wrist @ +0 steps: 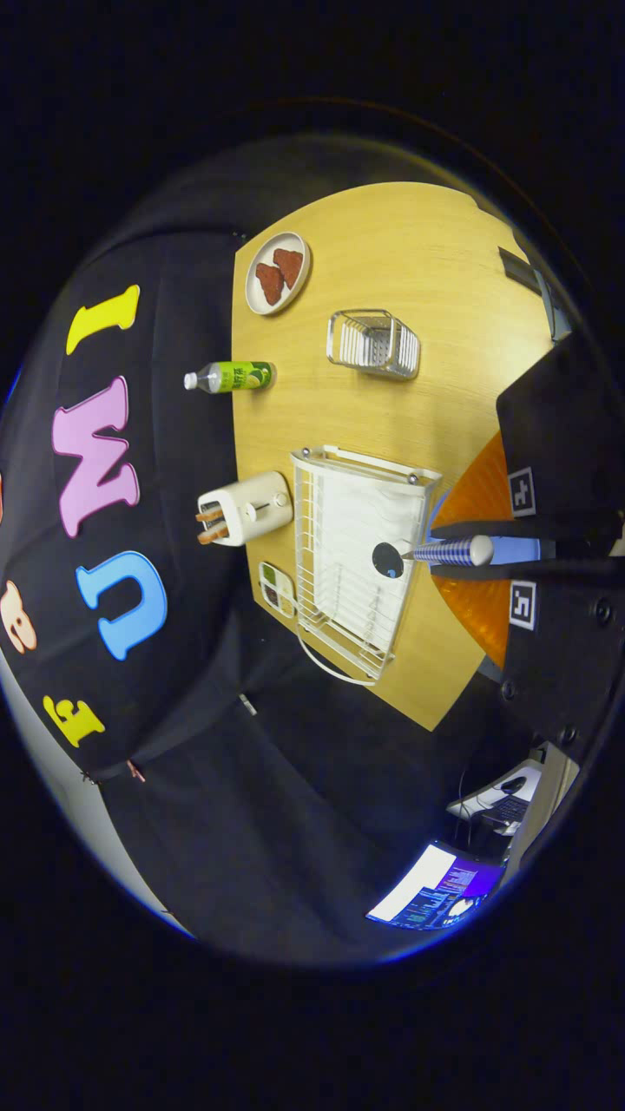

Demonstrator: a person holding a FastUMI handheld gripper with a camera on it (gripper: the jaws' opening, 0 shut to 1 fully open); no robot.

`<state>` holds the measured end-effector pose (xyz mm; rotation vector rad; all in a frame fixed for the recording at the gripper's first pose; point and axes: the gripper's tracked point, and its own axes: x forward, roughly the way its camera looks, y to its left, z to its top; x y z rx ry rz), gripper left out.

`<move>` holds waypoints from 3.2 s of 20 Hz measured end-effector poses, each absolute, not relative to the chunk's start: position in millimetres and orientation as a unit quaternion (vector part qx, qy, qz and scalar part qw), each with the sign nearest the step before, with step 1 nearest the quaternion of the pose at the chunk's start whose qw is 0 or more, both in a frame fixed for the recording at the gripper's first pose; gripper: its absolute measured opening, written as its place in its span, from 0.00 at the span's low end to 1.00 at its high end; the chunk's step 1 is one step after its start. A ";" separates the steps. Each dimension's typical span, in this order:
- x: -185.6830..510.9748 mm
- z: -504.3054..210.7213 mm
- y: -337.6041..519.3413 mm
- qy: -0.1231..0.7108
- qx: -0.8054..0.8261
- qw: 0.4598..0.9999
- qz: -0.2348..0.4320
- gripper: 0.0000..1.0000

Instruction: Take the plate from the dish rack, then take the spoon from the basket and place it into the plate.

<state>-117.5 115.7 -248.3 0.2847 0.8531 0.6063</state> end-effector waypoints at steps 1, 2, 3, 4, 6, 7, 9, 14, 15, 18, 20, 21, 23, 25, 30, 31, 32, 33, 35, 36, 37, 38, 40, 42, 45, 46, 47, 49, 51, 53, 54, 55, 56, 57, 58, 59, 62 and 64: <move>-126.8 -259.7 125.9 0.419 0.132 0.849 0.294 0.12; -134.3 -270.5 133.8 0.429 0.127 0.843 0.298 0.12; -140.3 -283.2 139.6 0.440 0.120 0.839 0.296 0.12; -145.7 -297.1 142.1 0.451 0.110 0.836 0.293 0.12; -149.9 -321.8 149.3 0.468 0.101 0.829 0.287 0.12; -151.5 -332.8 153.6 0.475 0.100 0.827 0.285 0.12; -153.3 -349.3 155.7 0.485 0.095 0.824 0.277 0.12; -155.4 -374.6 159.2 0.499 0.107 0.819 0.263 0.14; -155.3 -379.2 160.6 0.502 0.110 0.816 0.264 0.14; -161.3 -392.6 155.5 0.517 0.097 0.811 0.255 0.17; -164.4 -400.2 154.5 0.526 0.090 0.808 0.248 0.19; -164.6 -402.4 154.2 0.529 0.089 0.808 0.245 0.20; -164.4 -402.7 153.8 0.530 0.088 0.808 0.242 0.26; -162.4 -402.8 153.1 0.528 0.086 0.810 0.238 0.37; -160.7 -401.8 155.2 0.524 0.091 0.813 0.237 0.79; -161.7 -401.1 155.6 0.524 0.090 0.813 0.238 0.91; -162.4 -401.1 155.8 0.524 0.089 0.813 0.238 0.95; -162.5 -399.2 156.2 0.523 0.089 0.813 0.240 0.99; -160.6 -392.8 157.9 0.516 0.089 0.817 0.242 0.99; -159.4 -387.2 158.9 0.511 0.088 0.819 0.244 0.99; -155.8 -379.5 160.3 0.503 0.088 0.824 0.247 0.99; -152.3 -370.6 161.3 0.493 0.086 0.829 0.249 1.00; -139.0 -350.3 160.6 0.469 0.078 0.843 0.251 0.99; -122.4 -325.9 157.7 0.438 0.066 0.861 0.252 0.99; -95.0 -281.8 150.8 0.386 0.046 0.888 0.248 0.99; -85.7 -267.6 146.7 0.366 0.037 0.897 0.244 0.99; -76.3 -252.5 142.3 0.347 0.029 0.906 0.239 0.99; -61.5 -221.0 134.0 0.312 0.018 0.922 0.228 0.99; -49.0 -194.2 126.2 0.284 0.012 0.933 0.221 0.99; -38.2 -172.3 118.5 0.258 0.007 0.943 0.212 0.99; -34.1 -162.2 115.0 0.246 0.004 0.947 0.208 0.99; -30.2 -151.1 110.0 0.232 0.000 0.952 0.202 0.99; -25.2 -139.8 103.4 0.215 -0.006 0.957 0.196 0.99; -21.3 -127.8 97.1 0.196 -0.013 0.962 0.187 0.99; -17.6 -117.5 90.6 0.180 -0.020 0.967 0.180 0.99; -14.7 -105.9 85.6 0.163 -0.025 0.971 0.174 0.99; -9.8 -74.4 71.0 0.124 -0.030 0.979 0.156 0.99; -7.3 -59.9 59.5 0.108 -0.030 0.983 0.145 0.98</move>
